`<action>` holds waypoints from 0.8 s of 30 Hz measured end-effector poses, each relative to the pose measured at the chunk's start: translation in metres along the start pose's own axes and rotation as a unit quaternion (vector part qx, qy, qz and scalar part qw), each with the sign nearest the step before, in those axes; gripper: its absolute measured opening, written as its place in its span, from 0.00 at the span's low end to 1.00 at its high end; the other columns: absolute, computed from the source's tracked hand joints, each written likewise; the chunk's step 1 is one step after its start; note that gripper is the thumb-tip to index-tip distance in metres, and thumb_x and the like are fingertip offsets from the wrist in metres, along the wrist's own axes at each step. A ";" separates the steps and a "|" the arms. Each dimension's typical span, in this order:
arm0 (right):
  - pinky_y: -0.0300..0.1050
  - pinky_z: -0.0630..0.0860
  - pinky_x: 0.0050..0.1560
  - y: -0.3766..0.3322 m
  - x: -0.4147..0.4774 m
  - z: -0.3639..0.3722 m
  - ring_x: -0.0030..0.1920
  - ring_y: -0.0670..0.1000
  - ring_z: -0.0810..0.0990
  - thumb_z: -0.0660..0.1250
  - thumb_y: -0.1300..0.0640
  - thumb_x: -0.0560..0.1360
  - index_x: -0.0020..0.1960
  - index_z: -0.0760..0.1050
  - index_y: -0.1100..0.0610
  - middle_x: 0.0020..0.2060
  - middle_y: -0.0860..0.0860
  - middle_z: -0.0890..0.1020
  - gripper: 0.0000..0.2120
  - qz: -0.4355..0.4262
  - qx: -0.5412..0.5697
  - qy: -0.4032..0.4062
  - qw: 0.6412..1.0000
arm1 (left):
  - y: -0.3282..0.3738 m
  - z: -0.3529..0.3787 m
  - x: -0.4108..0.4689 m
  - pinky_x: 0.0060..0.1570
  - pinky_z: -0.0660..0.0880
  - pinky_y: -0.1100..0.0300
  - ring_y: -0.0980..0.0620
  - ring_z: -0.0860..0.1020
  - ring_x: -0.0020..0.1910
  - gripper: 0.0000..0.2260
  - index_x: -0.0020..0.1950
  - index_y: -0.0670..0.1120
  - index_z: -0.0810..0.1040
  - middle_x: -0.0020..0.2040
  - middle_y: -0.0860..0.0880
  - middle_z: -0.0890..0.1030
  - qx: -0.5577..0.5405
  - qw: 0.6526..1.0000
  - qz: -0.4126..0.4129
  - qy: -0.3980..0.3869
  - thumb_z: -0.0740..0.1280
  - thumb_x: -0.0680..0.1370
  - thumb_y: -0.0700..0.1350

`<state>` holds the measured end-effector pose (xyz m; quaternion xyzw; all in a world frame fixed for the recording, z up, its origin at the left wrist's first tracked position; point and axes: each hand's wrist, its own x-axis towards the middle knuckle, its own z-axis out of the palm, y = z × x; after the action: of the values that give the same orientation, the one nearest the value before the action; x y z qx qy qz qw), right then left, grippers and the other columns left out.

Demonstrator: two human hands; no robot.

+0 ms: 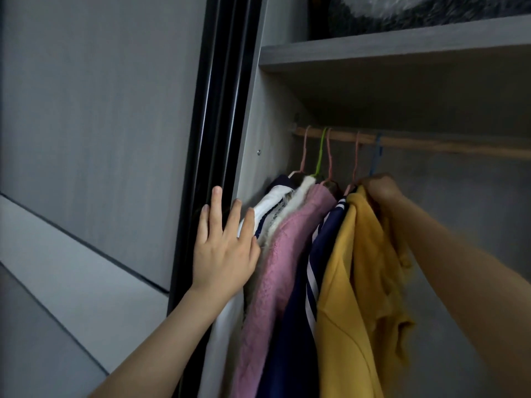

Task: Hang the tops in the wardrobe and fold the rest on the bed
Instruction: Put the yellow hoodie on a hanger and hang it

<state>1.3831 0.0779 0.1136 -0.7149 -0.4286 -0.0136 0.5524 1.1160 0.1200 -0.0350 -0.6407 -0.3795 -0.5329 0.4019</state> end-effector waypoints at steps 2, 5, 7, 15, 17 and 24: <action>0.35 0.69 0.27 0.000 -0.004 -0.003 0.31 0.50 0.69 0.61 0.59 0.77 0.46 0.75 0.64 0.45 0.61 0.75 0.08 -0.004 -0.021 -0.007 1.000 | -0.001 0.000 -0.001 0.67 0.56 0.43 0.34 0.57 0.70 0.18 0.59 0.40 0.77 0.61 0.39 0.77 -0.001 1.000 0.003 -0.003 0.59 0.74 0.47; 0.43 0.67 0.32 0.001 -0.012 -0.012 0.36 0.54 0.71 0.59 0.54 0.79 0.38 0.70 0.60 0.38 0.58 0.73 0.14 -0.019 -0.050 -0.013 0.998 | -0.001 0.001 -0.003 0.67 0.57 0.43 0.34 0.57 0.70 0.18 0.61 0.40 0.77 0.63 0.39 0.76 -0.005 1.000 0.008 0.005 0.61 0.74 0.47; 0.44 0.62 0.30 0.007 -0.019 -0.020 0.32 0.53 0.69 0.58 0.52 0.80 0.33 0.67 0.59 0.30 0.56 0.70 0.19 -0.037 -0.065 -0.003 0.997 | -0.003 0.001 -0.003 0.67 0.57 0.42 0.33 0.57 0.70 0.19 0.64 0.41 0.74 0.66 0.39 0.74 -0.013 1.000 0.015 0.014 0.61 0.74 0.47; 0.55 0.73 0.51 0.050 -0.060 -0.094 0.46 0.61 0.78 0.57 0.51 0.80 0.49 0.78 0.71 0.45 0.65 0.80 0.22 -0.053 -0.163 0.065 0.983 | 0.064 -0.036 -0.015 0.67 0.58 0.42 0.35 0.60 0.69 0.22 0.68 0.43 0.67 0.68 0.35 0.70 -0.175 0.982 0.046 0.048 0.60 0.75 0.47; 0.53 0.74 0.51 0.060 -0.073 -0.124 0.47 0.62 0.78 0.57 0.51 0.80 0.48 0.78 0.70 0.45 0.65 0.80 0.22 -0.047 -0.232 0.080 0.968 | 0.102 -0.051 -0.011 0.65 0.61 0.42 0.36 0.61 0.69 0.22 0.69 0.44 0.67 0.68 0.36 0.70 -0.232 0.968 0.072 0.058 0.60 0.75 0.47; 0.48 0.68 0.43 0.087 -0.143 -0.249 0.52 0.61 0.72 0.58 0.56 0.79 0.42 0.76 0.63 0.44 0.60 0.76 0.14 -0.021 -0.457 0.168 0.873 | 0.213 -0.076 -0.012 0.62 0.64 0.42 0.38 0.65 0.67 0.21 0.67 0.45 0.67 0.66 0.38 0.73 -0.404 0.911 0.083 0.010 0.58 0.75 0.48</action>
<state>1.4603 -0.2095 0.0726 -0.8655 -0.2896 -0.3396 0.2274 1.2809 -0.0331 -0.0623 -0.7725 -0.0731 -0.6113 0.1555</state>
